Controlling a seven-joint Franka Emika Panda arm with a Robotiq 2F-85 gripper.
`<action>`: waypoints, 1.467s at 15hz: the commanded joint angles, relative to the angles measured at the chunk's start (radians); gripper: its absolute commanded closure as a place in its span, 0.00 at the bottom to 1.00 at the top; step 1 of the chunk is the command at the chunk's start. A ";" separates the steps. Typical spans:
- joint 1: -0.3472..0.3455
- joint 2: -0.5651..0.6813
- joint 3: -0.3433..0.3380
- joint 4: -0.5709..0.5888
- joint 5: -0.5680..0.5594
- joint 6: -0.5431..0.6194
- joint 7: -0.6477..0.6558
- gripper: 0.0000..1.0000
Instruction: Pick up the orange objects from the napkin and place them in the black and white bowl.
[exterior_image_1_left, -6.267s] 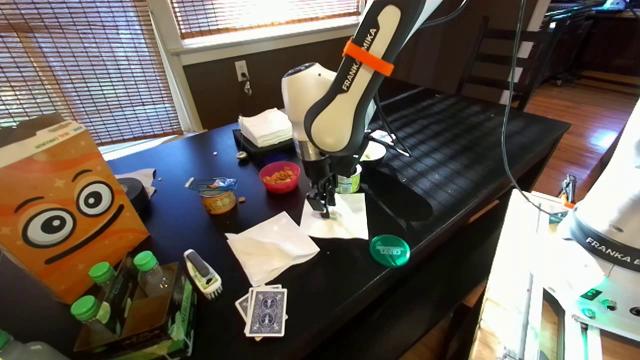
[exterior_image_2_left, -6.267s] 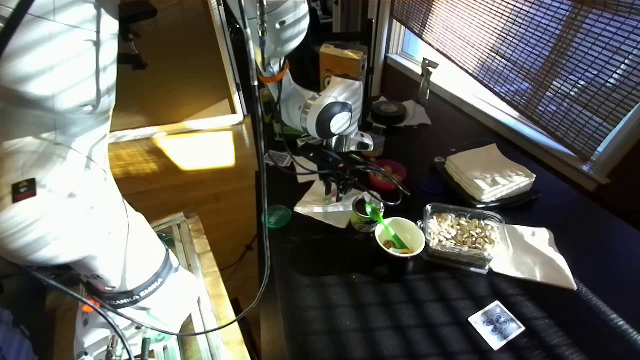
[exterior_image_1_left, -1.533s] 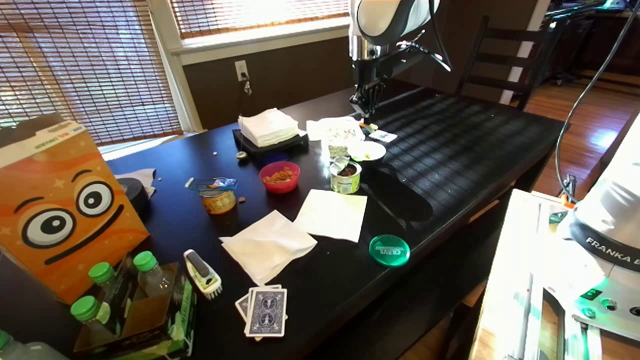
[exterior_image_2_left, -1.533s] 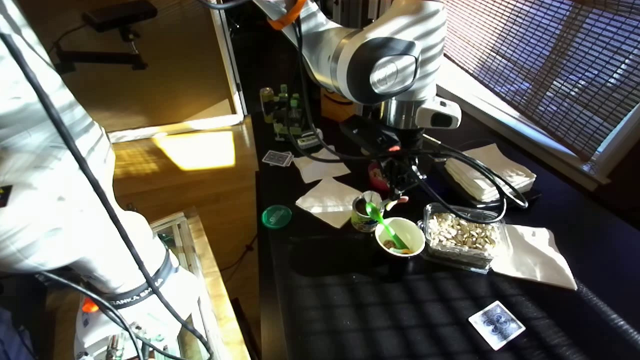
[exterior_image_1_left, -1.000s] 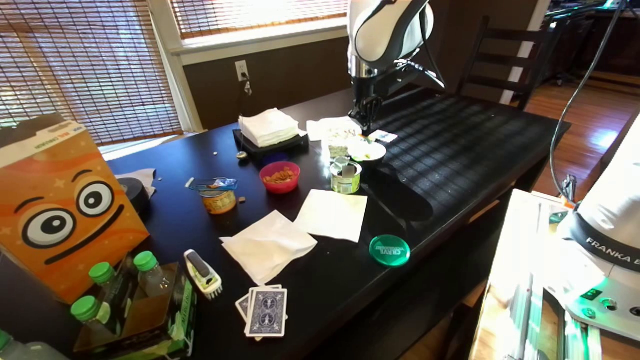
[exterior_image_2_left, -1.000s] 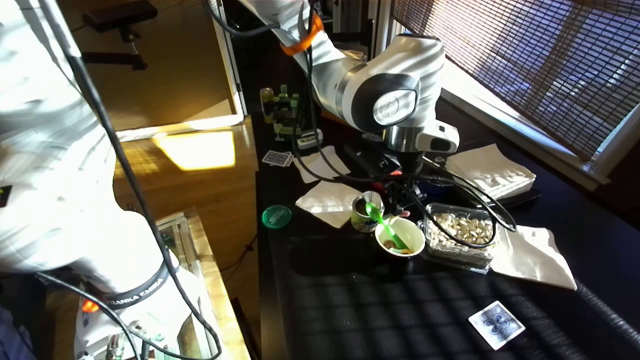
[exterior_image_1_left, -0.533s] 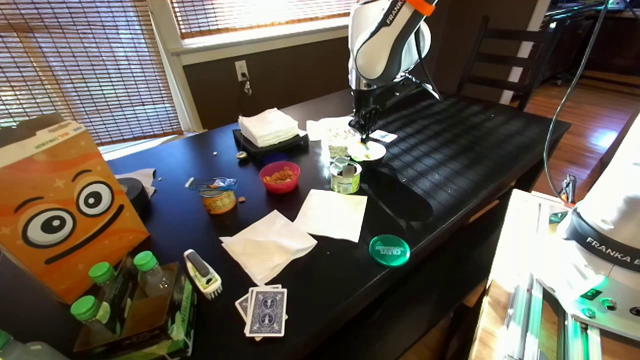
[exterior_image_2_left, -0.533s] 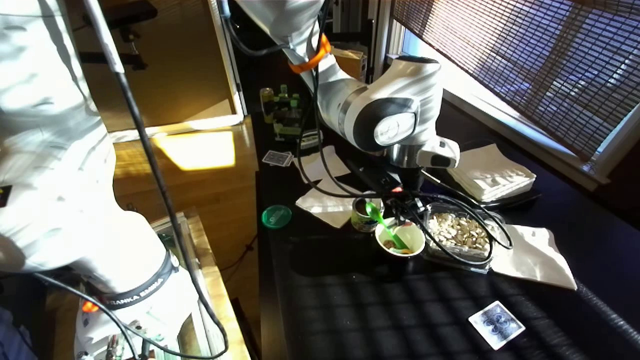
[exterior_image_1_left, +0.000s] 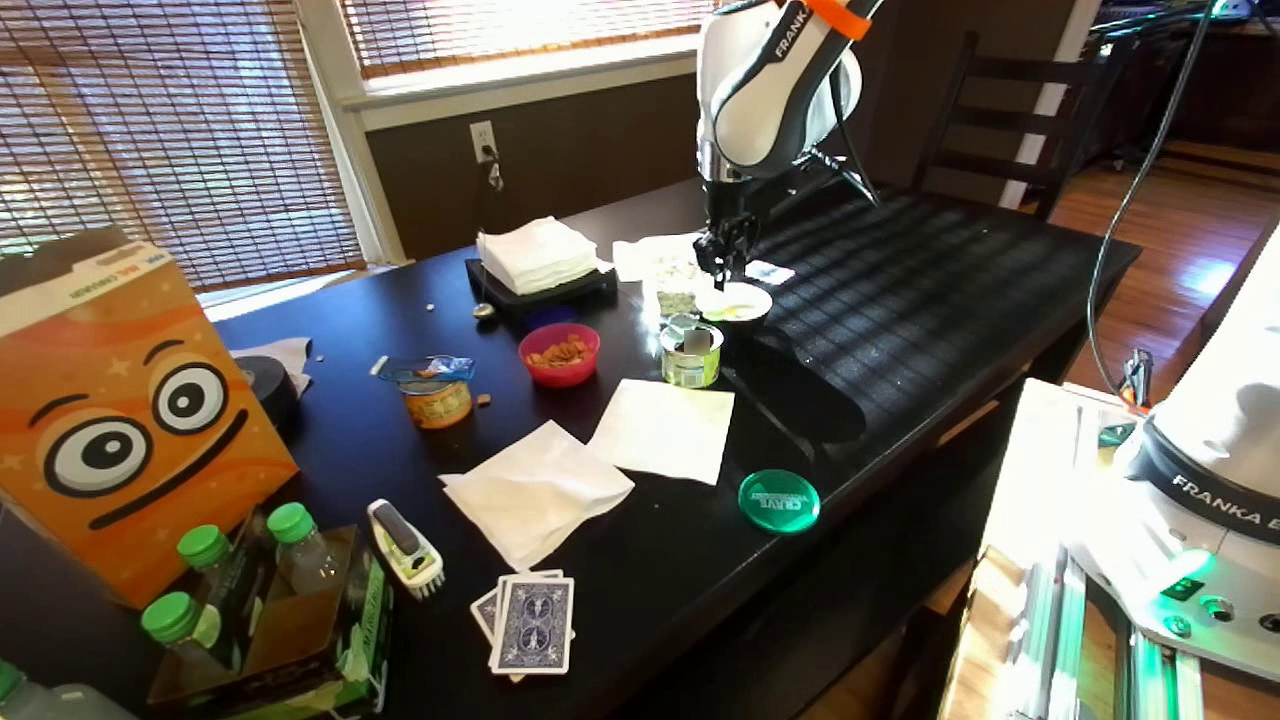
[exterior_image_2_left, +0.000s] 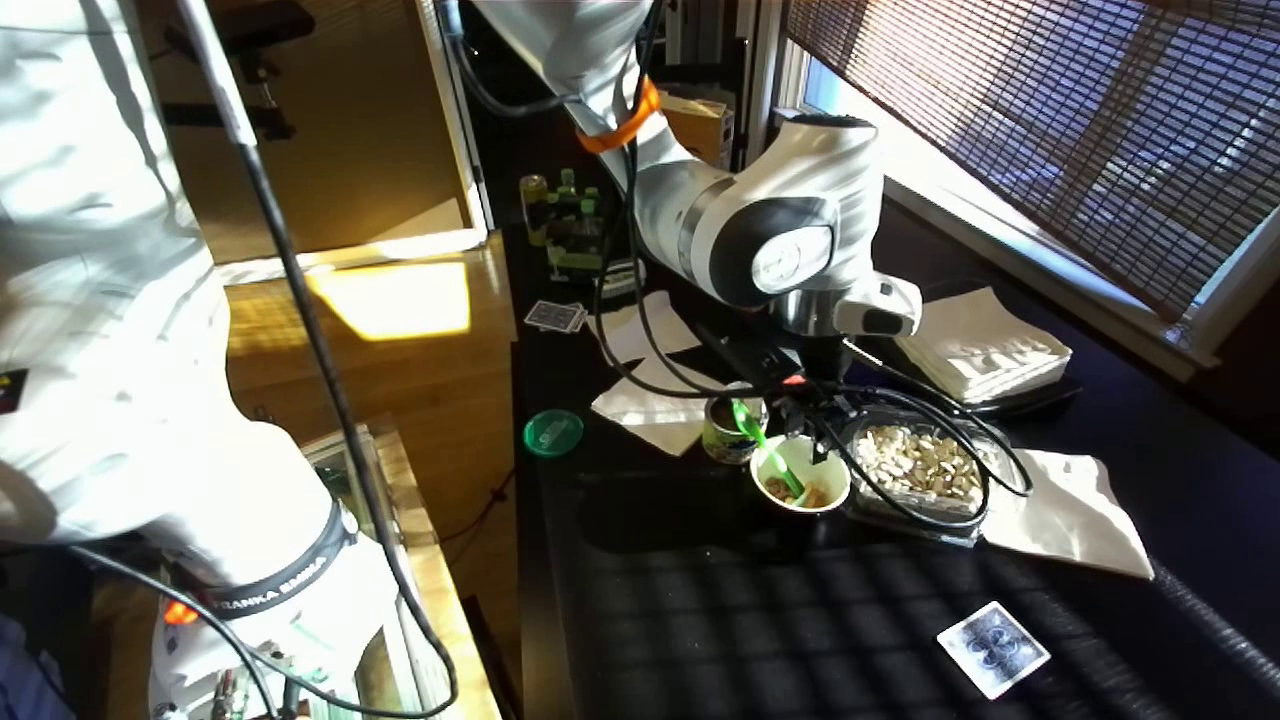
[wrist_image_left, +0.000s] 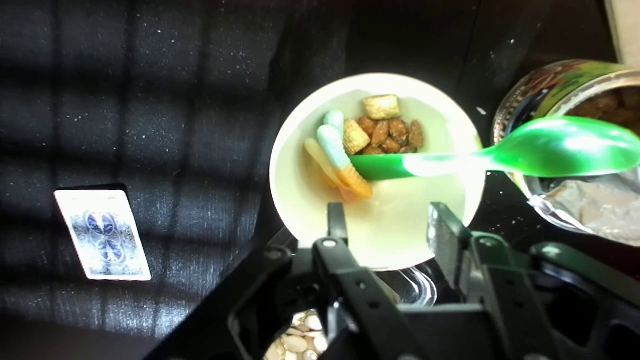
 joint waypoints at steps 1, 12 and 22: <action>0.034 -0.045 -0.020 -0.023 -0.055 -0.001 0.076 0.22; 0.087 -0.296 0.039 -0.179 -0.165 -0.093 0.351 0.00; 0.058 -0.341 0.137 -0.208 -0.129 -0.146 0.380 0.00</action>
